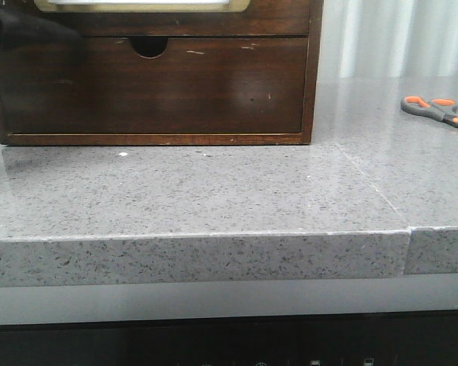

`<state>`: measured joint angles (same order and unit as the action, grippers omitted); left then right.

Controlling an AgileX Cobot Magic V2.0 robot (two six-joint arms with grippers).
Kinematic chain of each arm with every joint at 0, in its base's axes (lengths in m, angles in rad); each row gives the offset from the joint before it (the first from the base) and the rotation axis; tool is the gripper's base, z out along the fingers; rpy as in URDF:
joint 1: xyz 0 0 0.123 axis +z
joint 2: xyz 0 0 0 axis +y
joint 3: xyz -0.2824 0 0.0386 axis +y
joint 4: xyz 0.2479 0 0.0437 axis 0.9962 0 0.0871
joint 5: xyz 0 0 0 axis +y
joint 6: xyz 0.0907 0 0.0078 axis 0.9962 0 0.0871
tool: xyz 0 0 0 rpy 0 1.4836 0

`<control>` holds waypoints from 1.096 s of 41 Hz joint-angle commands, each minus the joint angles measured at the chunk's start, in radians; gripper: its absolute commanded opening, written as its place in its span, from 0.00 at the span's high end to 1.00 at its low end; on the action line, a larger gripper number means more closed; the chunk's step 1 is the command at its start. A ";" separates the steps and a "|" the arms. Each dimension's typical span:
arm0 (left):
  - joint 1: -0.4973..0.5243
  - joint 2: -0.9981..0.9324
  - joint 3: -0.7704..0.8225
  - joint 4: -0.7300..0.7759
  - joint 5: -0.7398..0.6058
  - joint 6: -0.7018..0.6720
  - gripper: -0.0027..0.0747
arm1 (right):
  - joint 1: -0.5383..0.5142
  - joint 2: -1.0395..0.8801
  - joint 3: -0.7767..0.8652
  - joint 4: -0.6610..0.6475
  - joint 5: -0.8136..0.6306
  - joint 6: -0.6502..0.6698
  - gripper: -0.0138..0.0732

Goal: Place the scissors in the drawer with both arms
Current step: 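Close the left gripper around the white drawer handle, then pull the drawer out toward the robot with the left gripper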

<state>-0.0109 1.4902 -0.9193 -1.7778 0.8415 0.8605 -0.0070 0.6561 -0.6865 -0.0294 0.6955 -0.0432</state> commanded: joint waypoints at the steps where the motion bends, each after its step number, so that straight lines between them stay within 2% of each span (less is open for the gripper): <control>1: 0.001 -0.031 -0.032 -0.082 0.038 -0.012 0.74 | 0.003 0.005 -0.034 -0.001 -0.057 -0.011 0.23; 5: 0.001 -0.031 -0.032 -0.082 0.067 -0.026 0.84 | 0.003 0.005 -0.034 -0.001 -0.057 -0.011 0.23; 8: 0.001 -0.031 -0.032 -0.082 0.096 -0.026 0.86 | 0.003 0.005 -0.034 -0.001 -0.057 -0.011 0.23; 19: 0.001 -0.099 0.037 -0.082 0.139 -0.024 0.86 | 0.003 0.005 -0.034 -0.001 -0.057 -0.011 0.23; 36: 0.001 -0.429 0.385 -0.082 0.237 0.000 0.86 | 0.003 0.005 -0.034 -0.001 -0.057 -0.011 0.23; 45: 0.001 -0.537 0.461 -0.074 0.224 0.000 0.85 | 0.003 0.005 -0.034 -0.001 -0.057 -0.011 0.23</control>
<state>-0.0051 1.0012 -0.4446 -1.8205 0.9428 0.8194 -0.0064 0.6561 -0.6865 -0.0294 0.6955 -0.0432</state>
